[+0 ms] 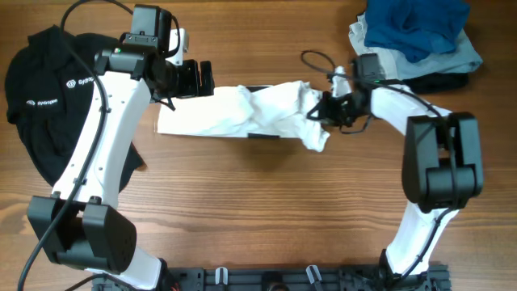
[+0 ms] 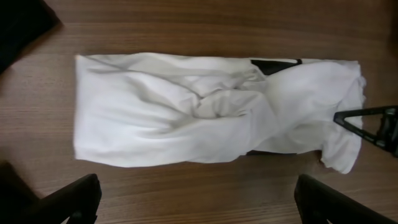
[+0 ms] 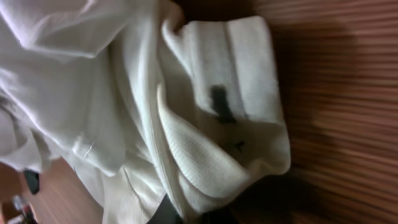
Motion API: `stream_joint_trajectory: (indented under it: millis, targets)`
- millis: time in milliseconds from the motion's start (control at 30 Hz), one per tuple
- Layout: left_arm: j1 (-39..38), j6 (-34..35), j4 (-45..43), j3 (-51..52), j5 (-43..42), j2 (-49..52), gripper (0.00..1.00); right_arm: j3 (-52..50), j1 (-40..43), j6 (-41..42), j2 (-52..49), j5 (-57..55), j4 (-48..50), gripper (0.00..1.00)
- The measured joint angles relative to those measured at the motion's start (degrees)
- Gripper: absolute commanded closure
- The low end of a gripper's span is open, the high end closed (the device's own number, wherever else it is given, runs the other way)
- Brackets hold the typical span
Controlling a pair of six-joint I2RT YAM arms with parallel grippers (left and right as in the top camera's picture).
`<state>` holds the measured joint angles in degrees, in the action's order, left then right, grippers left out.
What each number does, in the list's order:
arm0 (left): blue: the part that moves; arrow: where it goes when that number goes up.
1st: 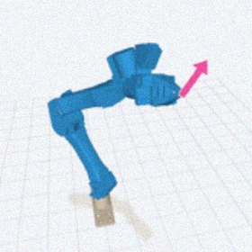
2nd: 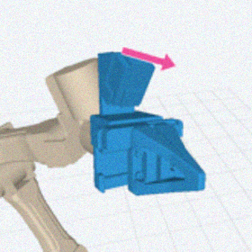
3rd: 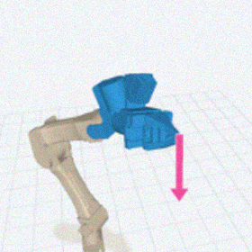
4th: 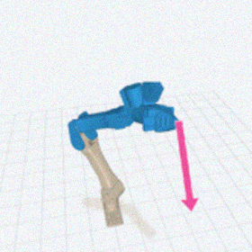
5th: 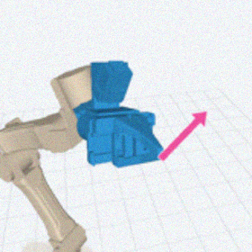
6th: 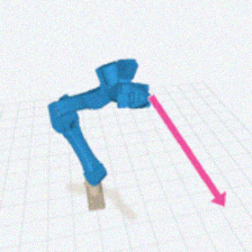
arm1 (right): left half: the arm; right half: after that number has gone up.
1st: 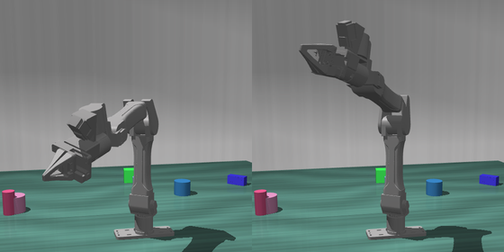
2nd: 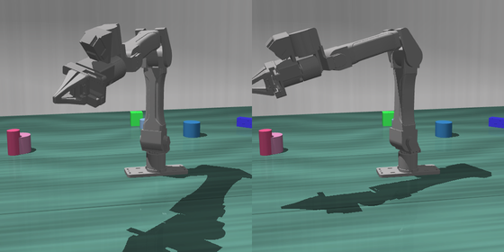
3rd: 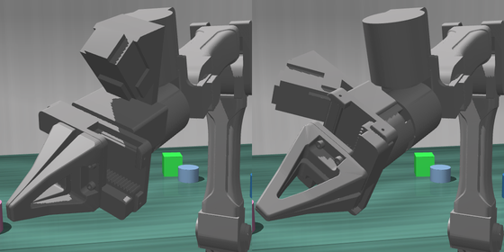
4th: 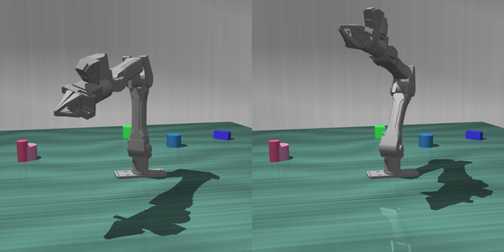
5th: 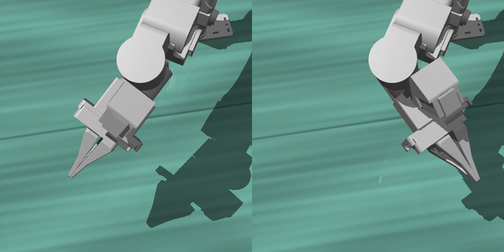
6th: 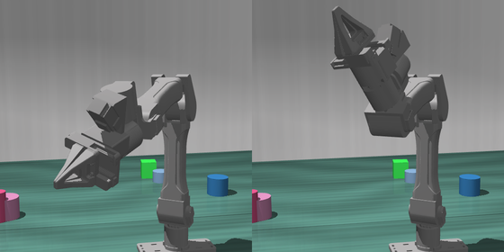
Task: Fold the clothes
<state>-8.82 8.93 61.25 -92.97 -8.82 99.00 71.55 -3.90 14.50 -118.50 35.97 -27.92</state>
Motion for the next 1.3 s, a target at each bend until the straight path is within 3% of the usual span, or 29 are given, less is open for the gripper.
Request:
stream_joint_trajectory:
  millis: [233,400,633,867,1167,1200,1300]
  targets:
    - [0.00,0.00,0.02,0.00,0.57,0.02,0.00,-0.55,10.78,-0.55,11.17,-0.70,-5.49,0.96]
    - [0.00,0.02,0.02,0.00,2.64,0.02,0.00,-0.50,12.22,-1.60,21.62,-2.80,-9.81,0.96]
    - [0.00,0.02,0.02,0.00,5.38,0.02,0.00,0.24,-0.42,-1.46,24.55,-8.09,-9.11,0.96]
    - [0.00,0.02,0.02,0.00,6.01,0.02,0.00,0.26,-16.22,2.43,24.55,-16.39,-0.20,0.96]
    - [0.00,0.02,0.02,0.00,6.01,0.02,0.00,0.87,-24.59,8.09,16.83,-18.91,13.51,0.96]
    - [0.00,0.02,0.02,0.00,6.01,0.02,0.00,0.90,-24.98,8.68,14.73,-18.10,14.21,0.95]
    - [0.00,0.02,0.02,0.02,6.01,0.11,0.00,1.31,-26.05,9.81,9.25,-15.58,15.21,0.80]
